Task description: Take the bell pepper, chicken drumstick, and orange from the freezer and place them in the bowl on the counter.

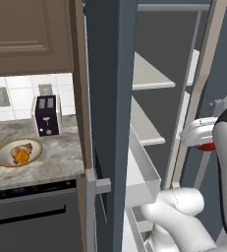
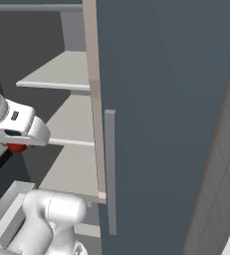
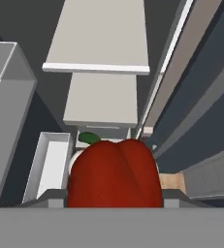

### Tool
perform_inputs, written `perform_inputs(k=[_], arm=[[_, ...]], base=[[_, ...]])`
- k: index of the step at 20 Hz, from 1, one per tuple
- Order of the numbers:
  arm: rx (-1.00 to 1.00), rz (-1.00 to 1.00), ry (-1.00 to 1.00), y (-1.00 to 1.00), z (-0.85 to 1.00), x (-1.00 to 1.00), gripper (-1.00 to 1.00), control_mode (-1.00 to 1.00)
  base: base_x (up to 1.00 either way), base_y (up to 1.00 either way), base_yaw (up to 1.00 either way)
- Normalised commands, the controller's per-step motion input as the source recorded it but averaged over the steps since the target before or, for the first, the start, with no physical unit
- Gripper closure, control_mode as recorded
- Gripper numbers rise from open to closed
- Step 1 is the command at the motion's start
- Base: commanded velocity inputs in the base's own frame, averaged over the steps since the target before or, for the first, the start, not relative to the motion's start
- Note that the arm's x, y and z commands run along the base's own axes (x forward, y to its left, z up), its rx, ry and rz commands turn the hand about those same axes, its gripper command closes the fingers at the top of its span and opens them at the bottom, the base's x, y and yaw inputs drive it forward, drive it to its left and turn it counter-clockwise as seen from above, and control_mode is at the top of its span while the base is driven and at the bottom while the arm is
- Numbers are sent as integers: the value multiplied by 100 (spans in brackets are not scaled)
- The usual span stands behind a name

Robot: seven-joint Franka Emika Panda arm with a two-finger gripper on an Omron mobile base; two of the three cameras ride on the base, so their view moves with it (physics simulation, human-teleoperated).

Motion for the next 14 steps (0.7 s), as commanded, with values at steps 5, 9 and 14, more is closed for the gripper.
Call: perform_inputs(k=[5,9,14], arm=[[0,0,0,0,0,0,100,100],[0,0,0,0,0,0,100,100],[0,0,0,0,0,0,100,100]], base=[[-99,-41,-3],[-73,1,-16],[-39,55,-18]])
